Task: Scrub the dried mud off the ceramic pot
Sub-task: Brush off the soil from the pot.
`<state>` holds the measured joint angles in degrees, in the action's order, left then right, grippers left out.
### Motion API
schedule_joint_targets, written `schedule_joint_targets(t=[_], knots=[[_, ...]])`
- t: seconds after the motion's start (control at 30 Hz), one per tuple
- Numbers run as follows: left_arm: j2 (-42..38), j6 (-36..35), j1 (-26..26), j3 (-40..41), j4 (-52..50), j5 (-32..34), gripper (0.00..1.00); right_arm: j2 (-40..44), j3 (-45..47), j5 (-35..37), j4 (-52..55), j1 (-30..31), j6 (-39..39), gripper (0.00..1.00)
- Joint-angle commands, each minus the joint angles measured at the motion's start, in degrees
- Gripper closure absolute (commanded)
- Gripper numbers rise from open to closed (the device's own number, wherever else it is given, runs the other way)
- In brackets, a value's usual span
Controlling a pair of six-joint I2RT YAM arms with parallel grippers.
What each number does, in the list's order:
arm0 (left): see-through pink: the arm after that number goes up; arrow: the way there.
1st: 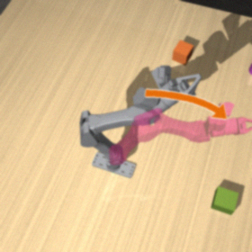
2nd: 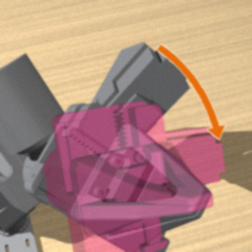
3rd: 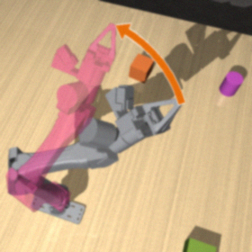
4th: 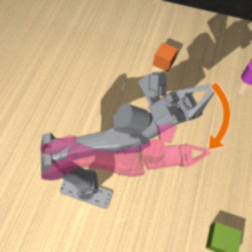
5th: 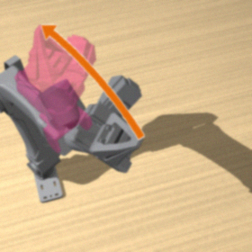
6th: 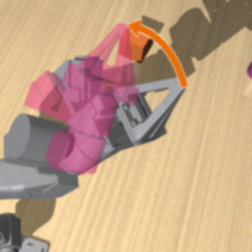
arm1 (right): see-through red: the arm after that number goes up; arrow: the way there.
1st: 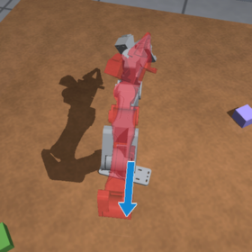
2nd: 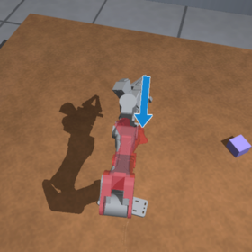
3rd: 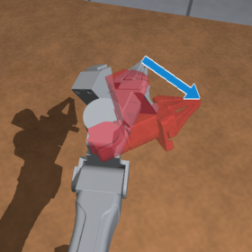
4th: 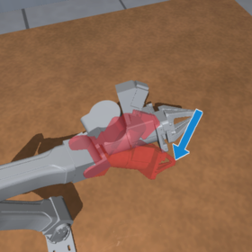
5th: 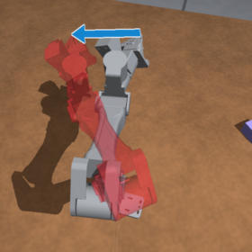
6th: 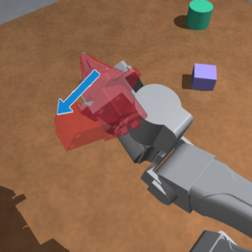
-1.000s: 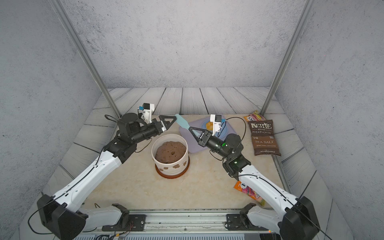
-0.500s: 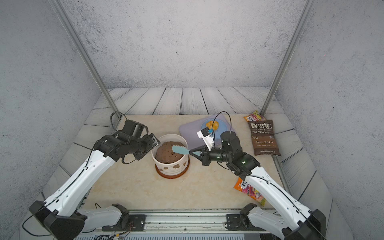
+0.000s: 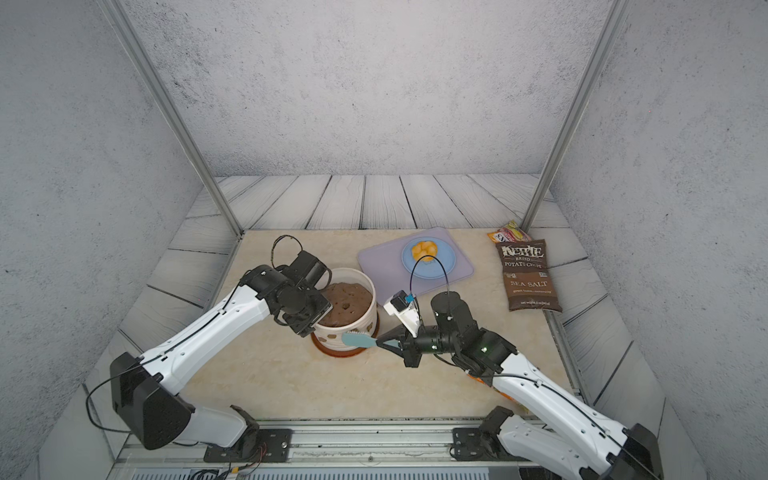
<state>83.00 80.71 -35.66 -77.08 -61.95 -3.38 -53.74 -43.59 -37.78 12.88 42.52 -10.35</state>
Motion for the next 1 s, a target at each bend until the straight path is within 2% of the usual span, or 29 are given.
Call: schedule_joint_targets(t=[0.0,0.1,0.3,0.63,0.8,0.97], knots=[[1.4,2.6,-0.4,-0.7,-2.2,1.1,0.50,-0.2,0.0,4.3,-1.5,1.4,4.6,1.00],[2.7,3.7,-0.4,-0.2,-2.7,1.0,0.58,-0.7,1.1,7.4,-4.4,2.3,5.1,1.00],[5.4,5.2,-0.5,-1.1,-4.5,0.7,0.73,-3.3,1.3,8.3,-7.7,3.6,4.6,1.00],[8.2,6.3,-0.5,-3.3,-6.1,-0.6,0.88,-7.5,2.6,9.8,-13.7,5.6,2.1,1.00],[9.3,6.3,-0.6,-4.7,-7.5,-0.8,0.92,-10.8,1.4,11.5,-14.6,7.1,3.1,1.00],[9.0,7.5,-0.5,-4.2,-7.3,-1.9,0.93,-13.1,1.5,16.4,-16.3,9.6,2.6,1.00]])
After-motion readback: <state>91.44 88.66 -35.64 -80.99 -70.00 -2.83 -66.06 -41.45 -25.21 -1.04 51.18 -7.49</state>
